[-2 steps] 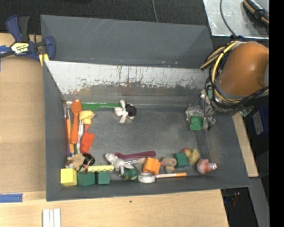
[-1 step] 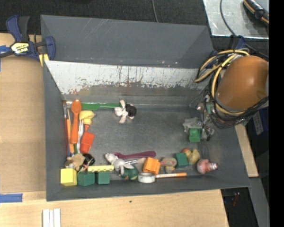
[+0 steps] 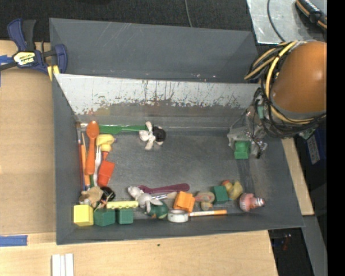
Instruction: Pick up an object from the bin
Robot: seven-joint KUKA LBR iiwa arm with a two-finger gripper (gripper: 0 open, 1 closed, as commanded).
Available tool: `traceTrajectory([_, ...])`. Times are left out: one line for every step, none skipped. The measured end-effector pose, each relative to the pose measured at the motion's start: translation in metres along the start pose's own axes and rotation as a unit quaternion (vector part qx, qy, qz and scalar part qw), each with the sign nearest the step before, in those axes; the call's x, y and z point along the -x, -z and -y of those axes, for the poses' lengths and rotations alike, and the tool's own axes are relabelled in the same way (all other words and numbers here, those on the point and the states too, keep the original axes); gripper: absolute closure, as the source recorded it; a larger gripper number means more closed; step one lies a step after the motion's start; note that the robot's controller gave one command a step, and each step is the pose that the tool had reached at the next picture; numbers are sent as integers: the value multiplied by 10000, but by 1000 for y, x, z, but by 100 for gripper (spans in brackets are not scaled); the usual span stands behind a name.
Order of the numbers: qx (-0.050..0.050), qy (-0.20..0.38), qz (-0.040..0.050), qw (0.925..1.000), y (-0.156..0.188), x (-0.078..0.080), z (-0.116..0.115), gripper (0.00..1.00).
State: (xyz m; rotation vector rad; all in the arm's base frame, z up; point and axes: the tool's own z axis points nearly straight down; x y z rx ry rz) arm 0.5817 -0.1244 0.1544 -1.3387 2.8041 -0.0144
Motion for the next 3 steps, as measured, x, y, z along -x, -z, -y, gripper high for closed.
traceTrajectory([35, 528, -19, 9986, 90, -45, -24, 100])
traceTrajectory([10, -73, 16, 10000, 149, 27, 9, 100])
traceTrajectory([-68, 131, 59, 9999, 136, 25, 18, 100])
